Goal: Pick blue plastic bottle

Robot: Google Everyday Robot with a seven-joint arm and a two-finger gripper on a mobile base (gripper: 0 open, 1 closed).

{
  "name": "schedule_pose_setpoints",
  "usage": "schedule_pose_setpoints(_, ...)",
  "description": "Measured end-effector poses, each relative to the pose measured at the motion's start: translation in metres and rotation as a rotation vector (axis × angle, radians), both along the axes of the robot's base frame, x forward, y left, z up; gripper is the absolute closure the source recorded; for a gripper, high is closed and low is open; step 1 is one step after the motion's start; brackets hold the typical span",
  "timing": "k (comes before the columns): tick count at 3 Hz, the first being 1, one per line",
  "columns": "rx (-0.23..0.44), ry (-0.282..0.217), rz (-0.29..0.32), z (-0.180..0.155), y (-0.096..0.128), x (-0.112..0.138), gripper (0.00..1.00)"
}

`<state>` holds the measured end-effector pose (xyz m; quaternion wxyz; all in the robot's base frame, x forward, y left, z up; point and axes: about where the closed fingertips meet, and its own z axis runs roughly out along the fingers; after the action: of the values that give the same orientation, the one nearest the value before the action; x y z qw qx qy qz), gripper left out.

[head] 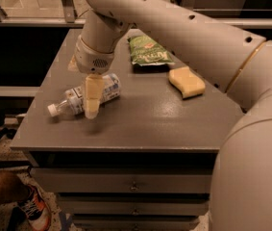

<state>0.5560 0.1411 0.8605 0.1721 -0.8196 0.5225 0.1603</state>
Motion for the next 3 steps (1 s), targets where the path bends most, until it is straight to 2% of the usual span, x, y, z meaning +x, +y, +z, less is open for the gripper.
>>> schedule_pose_setpoints(1,-0.051,-0.002,-0.05,0.006,-0.026,0.001,0.0)
schedule_pose_setpoints(2,-0.087,-0.001,-0.13,0.01,-0.063,0.001,0.0)
schedule_pose_setpoints(3,-0.11,-0.002,-0.238,0.013,-0.11,-0.001,0.0)
